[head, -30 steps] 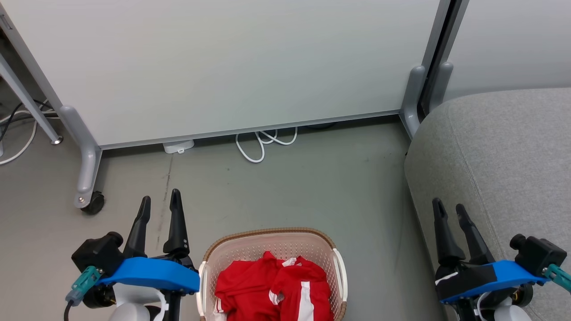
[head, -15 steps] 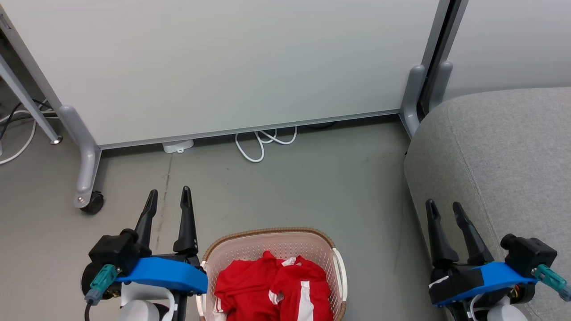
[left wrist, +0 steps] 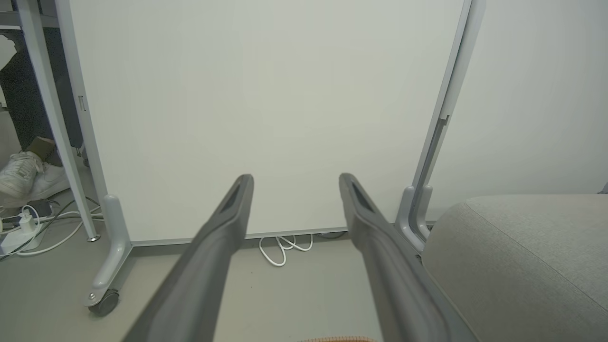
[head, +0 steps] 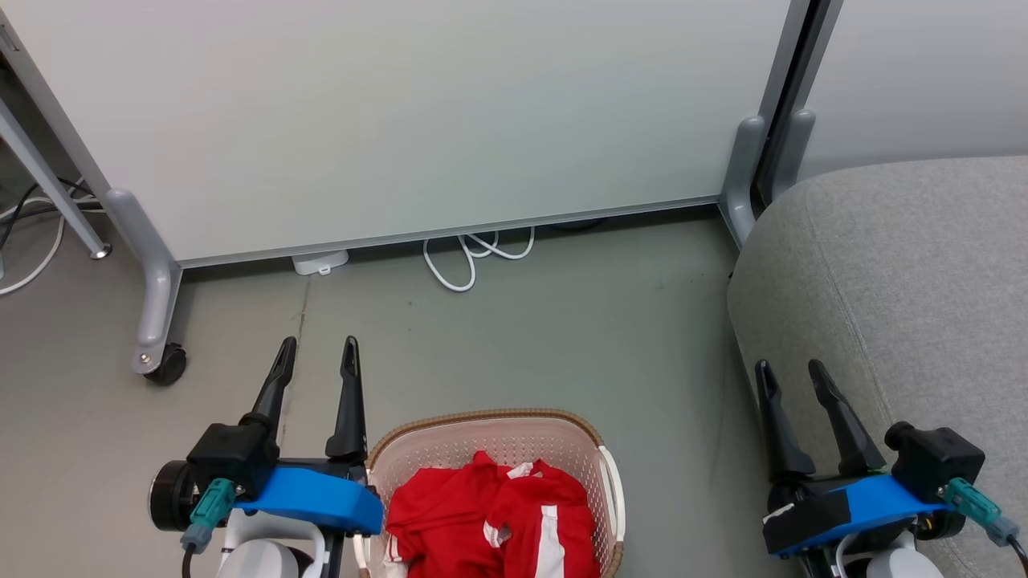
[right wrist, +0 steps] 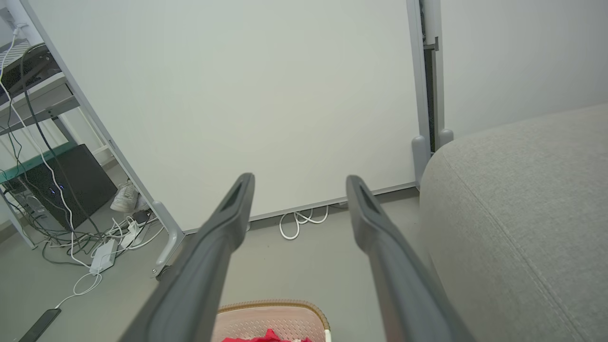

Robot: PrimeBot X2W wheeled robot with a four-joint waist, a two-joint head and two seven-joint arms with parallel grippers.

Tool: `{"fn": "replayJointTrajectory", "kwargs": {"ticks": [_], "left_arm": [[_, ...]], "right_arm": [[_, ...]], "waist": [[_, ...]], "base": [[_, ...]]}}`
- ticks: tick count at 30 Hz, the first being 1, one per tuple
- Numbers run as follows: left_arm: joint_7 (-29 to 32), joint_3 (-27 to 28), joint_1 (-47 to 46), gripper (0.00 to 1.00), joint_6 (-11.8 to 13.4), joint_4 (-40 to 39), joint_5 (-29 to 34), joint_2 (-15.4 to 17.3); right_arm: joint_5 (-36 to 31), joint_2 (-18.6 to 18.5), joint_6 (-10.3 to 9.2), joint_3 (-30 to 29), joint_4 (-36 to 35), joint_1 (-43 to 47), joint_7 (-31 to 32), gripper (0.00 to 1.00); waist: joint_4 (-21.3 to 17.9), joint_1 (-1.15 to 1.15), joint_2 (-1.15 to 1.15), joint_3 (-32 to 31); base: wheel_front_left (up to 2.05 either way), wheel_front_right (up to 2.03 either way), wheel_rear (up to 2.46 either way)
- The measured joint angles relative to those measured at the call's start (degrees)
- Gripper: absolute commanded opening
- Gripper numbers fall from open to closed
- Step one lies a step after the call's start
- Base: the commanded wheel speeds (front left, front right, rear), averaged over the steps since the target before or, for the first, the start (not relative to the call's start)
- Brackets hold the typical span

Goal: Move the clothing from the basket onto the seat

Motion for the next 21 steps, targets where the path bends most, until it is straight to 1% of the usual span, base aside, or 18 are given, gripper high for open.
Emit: {"fn": "replayJointTrajectory", "kwargs": {"ticks": [21], "left_arm": [[-2.15,-1.57,-0.43,1.0,-0.07,1.6,6.62,0.07]], "right_arm": [[-8.24,-0.03,0.07,1.14,0.22,-0.07,-2.15,1.0]], "waist": [[0.24,0.0,0.0,-0.06]], "base": [[0.0,0.0,0.0]]}}
